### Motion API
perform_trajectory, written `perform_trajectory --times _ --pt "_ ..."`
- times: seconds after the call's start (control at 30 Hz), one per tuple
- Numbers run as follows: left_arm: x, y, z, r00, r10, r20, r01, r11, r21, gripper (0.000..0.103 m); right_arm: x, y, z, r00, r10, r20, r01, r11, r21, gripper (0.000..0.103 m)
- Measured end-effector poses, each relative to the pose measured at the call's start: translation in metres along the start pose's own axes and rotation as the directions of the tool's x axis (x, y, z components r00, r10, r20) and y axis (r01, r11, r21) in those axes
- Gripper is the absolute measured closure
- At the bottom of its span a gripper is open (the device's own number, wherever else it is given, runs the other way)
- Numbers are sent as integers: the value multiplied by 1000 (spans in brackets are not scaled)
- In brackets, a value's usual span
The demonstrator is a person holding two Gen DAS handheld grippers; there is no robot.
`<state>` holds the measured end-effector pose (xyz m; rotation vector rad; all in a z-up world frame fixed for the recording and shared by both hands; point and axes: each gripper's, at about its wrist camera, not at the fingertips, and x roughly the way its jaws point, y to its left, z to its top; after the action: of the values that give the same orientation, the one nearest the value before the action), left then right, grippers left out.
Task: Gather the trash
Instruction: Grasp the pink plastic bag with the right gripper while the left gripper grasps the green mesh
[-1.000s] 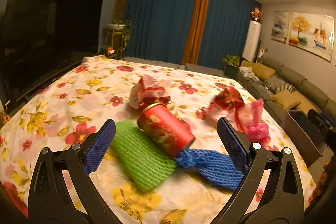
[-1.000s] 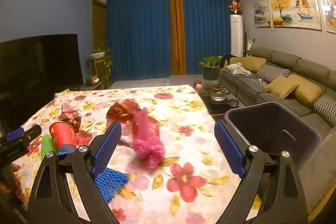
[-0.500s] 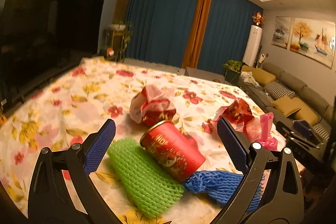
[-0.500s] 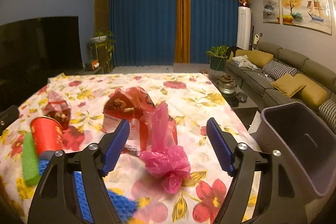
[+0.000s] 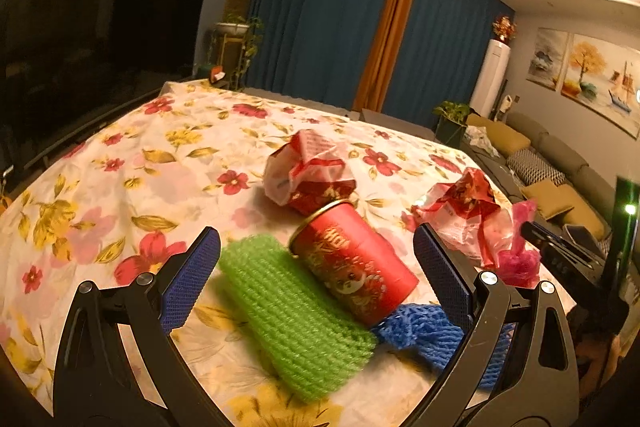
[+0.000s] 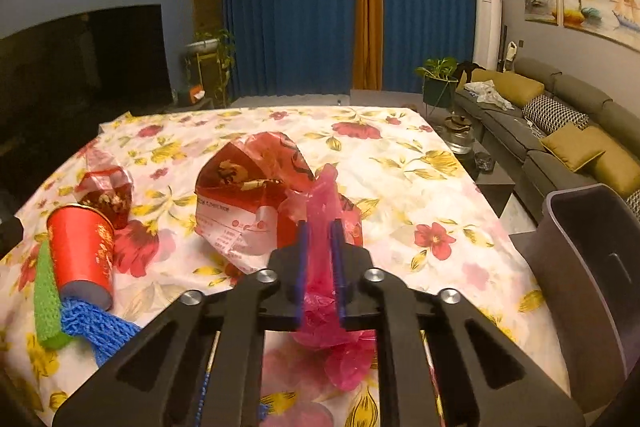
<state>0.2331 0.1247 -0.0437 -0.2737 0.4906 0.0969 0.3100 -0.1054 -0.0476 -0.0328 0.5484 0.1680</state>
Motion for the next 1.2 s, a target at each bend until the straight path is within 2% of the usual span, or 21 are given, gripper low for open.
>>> perform_trajectory --times 0.07,0.3,0.53,0.6,0.7,0.8,0.83,0.9,0.93,1.0,1.07,1.2 --pt "-2 6 1 1000 11 -3 -11 1000 -19 8 -7 -2 -3 1000 2 14 -2 1000 0 99" --pt "-4 26 0 998 38 -51 -41 998 -49 8 -39 -10 -1 996 26 89 -29 999 40 99" --pt "10 24 -16 984 64 -168 -65 998 2 21 -56 -2 1 989 24 148 -26 1000 14 99" --pt "16 18 -18 979 64 -195 -59 998 32 27 -57 -1 1 988 26 151 -28 1000 12 99" --pt "23 25 -19 969 73 -234 -73 997 10 33 -58 -2 1 988 28 152 -30 999 15 99" --pt "39 30 -23 948 62 -311 -68 998 -6 45 -58 -1 1 988 29 151 -32 999 17 99" --pt "43 28 -24 942 61 -330 -64 998 1 46 -58 -1 1 988 30 151 -33 999 15 99" --pt "44 23 -25 940 49 -337 -43 999 26 63 -59 1 0 988 31 153 -33 999 7 99" --pt "44 21 -26 941 46 -336 -37 999 33 67 -61 2 0 987 31 157 -32 999 4 99" --pt "40 21 -25 948 32 -318 -24 999 29 85 -64 2 -1 986 31 165 -32 999 1 99" --pt "33 22 -23 957 16 -290 -12 1000 17 90 -67 1 -2 985 34 172 -35 999 7 99" --pt "17 17 -20 977 11 -214 -5 1000 27 91 -72 -2 -2 984 42 175 -46 999 17 99"
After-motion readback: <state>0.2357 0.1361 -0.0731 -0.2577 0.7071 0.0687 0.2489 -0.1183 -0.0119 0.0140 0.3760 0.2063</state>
